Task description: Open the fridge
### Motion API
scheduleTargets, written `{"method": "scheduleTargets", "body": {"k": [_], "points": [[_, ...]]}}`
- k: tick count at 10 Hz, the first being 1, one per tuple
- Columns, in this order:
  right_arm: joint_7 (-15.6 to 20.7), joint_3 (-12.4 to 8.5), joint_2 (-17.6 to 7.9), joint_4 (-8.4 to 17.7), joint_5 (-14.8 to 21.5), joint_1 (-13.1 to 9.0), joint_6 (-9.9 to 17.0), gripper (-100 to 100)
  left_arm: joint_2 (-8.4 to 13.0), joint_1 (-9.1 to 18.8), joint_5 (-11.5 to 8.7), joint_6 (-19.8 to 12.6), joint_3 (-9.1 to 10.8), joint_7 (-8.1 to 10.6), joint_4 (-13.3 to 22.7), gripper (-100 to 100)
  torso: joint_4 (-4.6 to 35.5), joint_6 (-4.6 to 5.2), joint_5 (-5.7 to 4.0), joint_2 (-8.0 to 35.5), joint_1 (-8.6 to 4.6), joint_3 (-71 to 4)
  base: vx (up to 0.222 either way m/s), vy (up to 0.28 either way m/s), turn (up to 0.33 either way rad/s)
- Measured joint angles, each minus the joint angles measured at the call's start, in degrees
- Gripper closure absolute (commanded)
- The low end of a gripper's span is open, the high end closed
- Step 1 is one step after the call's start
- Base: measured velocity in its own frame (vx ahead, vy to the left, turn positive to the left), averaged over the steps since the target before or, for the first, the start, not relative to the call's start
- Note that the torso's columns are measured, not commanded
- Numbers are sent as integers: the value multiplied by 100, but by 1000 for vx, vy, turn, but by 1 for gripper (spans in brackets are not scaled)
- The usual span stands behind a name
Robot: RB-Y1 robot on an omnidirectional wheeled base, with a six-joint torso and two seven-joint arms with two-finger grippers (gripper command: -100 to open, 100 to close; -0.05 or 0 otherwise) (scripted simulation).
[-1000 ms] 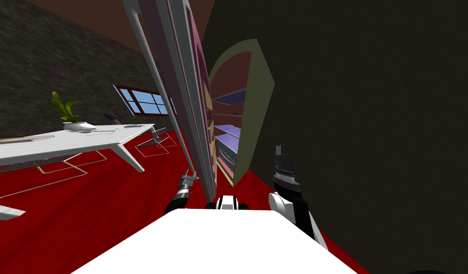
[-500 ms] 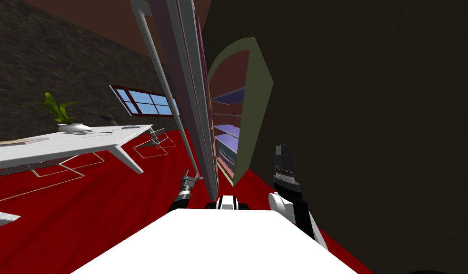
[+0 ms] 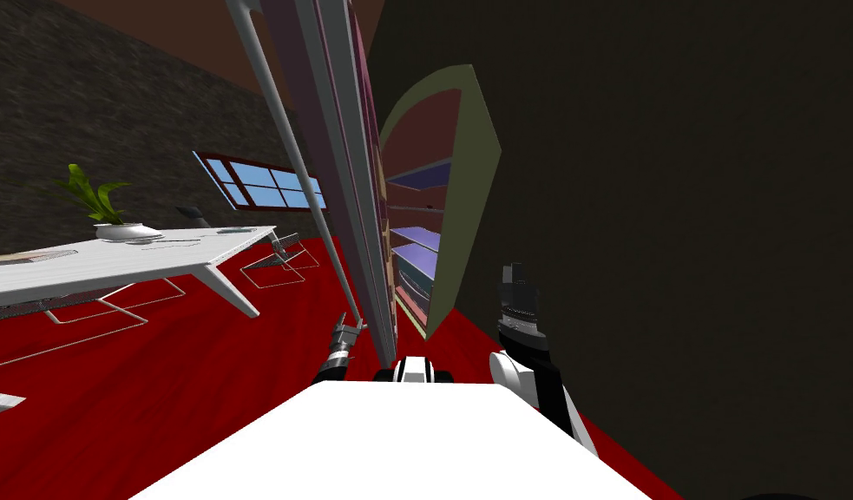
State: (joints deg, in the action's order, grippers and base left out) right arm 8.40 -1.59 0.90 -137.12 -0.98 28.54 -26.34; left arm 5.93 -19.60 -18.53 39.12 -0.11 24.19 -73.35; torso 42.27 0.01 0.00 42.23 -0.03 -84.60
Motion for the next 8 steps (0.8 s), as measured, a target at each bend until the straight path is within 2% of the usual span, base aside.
{"method": "scheduleTargets", "body": {"k": [2, 4, 5, 8], "points": [[0, 0, 0, 0, 0, 0, 0, 0, -216, 56, 18, 123, -14, -3, 175, -100, -1, 5, 3, 4, -4, 3, -1, 8, 2], [0, 0, 0, 0, 0, 0, 0, 0, -205, 85, 2, 55, 9, -4, 129, -100, -1, 0, 0, -12, 6, -6, 37, 9, 7], [0, 0, 0, 0, 0, 0, 0, 0, -206, 83, 1, 33, 7, -3, 124, 100, 0, 1, 0, -10, 10, -5, 0, 0, 0], [0, -2, -2, 1, 0, -1, 1, 0, -127, 115, 37, -3, -106, 107, 182, 100, 15, 14, 1, -13, 58, -6, -57, 245, -99]]}}
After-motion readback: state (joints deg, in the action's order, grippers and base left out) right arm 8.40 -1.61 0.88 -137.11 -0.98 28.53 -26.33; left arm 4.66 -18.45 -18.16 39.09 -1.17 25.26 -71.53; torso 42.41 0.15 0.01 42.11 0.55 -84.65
